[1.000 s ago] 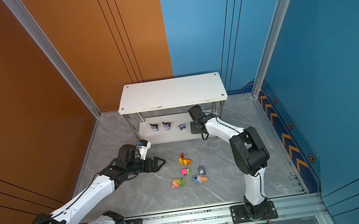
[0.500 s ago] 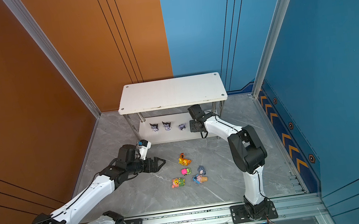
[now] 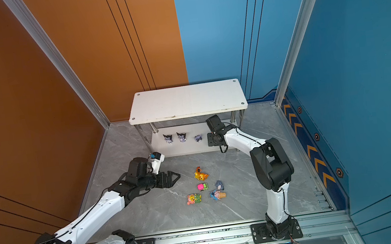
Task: Organize plastic toys on shelves
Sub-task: Place the plastic toy on the shelf, then pick up the plastic toy from the center of the table.
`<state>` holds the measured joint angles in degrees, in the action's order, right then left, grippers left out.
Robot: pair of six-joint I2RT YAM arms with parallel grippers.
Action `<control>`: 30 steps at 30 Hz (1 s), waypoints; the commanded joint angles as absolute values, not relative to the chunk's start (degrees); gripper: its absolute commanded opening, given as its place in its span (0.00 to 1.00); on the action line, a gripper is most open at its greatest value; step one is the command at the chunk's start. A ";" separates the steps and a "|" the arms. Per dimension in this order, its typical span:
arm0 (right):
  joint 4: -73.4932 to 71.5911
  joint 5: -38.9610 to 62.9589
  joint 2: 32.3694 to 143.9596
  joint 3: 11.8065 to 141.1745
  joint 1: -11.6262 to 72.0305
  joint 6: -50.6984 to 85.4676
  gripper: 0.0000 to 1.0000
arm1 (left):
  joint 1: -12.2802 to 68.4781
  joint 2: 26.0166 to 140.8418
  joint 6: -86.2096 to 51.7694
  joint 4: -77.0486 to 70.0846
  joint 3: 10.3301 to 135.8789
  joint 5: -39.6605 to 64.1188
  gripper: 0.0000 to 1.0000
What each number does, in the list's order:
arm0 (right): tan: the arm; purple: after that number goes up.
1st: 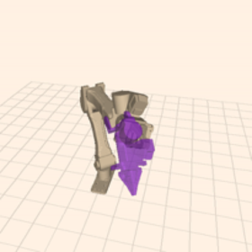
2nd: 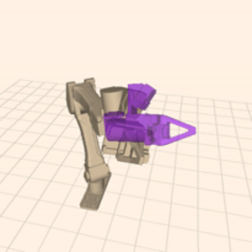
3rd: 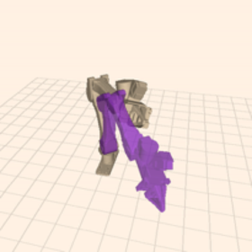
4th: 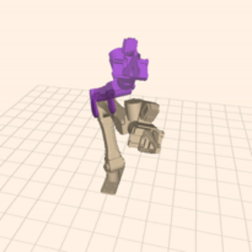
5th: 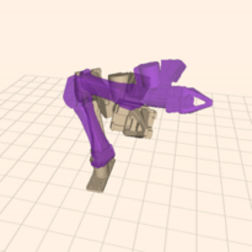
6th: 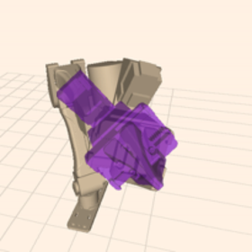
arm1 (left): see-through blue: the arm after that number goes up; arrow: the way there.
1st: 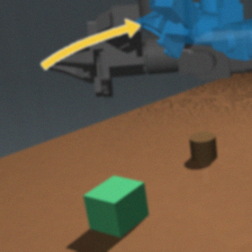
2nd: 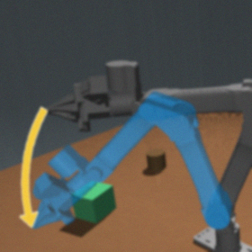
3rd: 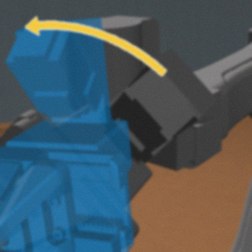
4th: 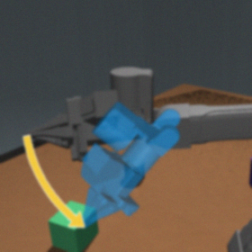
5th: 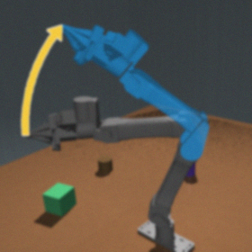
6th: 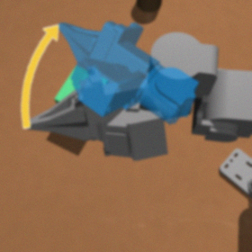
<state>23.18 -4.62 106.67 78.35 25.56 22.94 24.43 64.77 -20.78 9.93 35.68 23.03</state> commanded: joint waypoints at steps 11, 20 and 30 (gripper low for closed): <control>28.97 -7.58 82.64 63.84 34.65 24.36 0.59 | 24.70 63.35 -19.96 10.36 34.98 23.73 0.98; 29.24 -3.33 80.84 58.11 48.27 23.96 0.55 | 24.70 63.54 -19.93 10.37 34.76 23.36 0.98; 32.12 5.04 84.36 59.12 49.13 -7.42 0.53 | 24.70 63.24 -20.13 10.36 34.89 23.54 0.98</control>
